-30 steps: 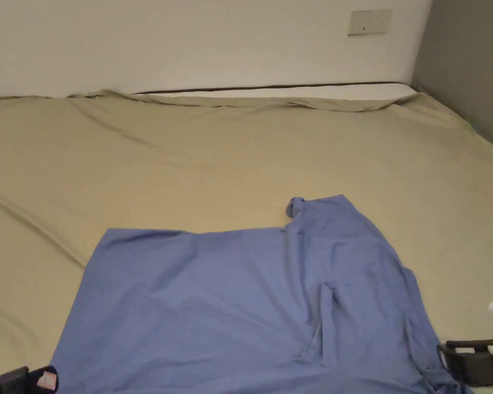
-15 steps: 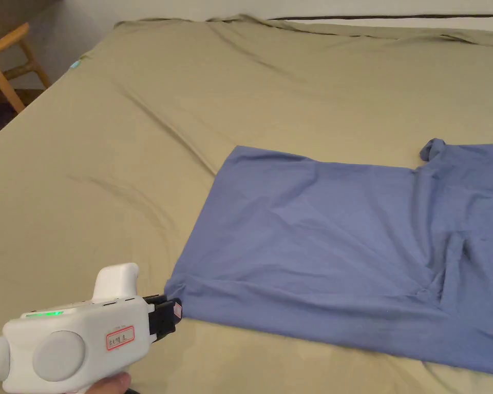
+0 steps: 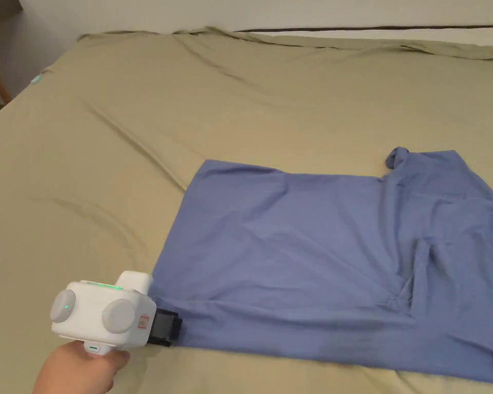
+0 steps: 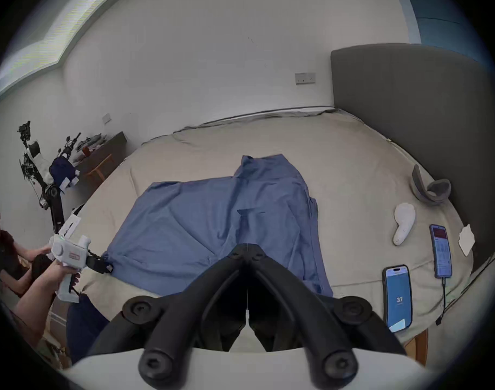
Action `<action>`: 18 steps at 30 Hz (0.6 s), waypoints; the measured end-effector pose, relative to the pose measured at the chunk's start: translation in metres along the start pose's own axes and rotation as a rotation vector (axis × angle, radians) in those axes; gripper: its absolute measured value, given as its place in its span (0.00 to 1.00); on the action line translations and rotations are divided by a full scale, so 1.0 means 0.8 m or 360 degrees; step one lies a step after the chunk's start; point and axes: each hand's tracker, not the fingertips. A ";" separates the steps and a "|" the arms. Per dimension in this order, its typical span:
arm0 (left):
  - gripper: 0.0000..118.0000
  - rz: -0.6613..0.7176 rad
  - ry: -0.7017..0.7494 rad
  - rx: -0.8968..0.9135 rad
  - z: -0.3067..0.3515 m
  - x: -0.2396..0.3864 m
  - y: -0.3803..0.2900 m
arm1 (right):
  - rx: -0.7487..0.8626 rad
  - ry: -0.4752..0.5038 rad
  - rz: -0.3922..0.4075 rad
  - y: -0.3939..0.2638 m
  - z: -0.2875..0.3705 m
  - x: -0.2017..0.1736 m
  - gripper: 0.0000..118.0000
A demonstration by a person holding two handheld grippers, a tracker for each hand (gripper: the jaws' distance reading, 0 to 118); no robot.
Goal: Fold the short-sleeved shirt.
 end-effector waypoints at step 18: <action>0.02 0.0521 -0.0662 0.0321 0.111 -0.018 -0.012 | -0.0660 -0.0088 -0.0052 -0.060 -0.118 0.153 0.98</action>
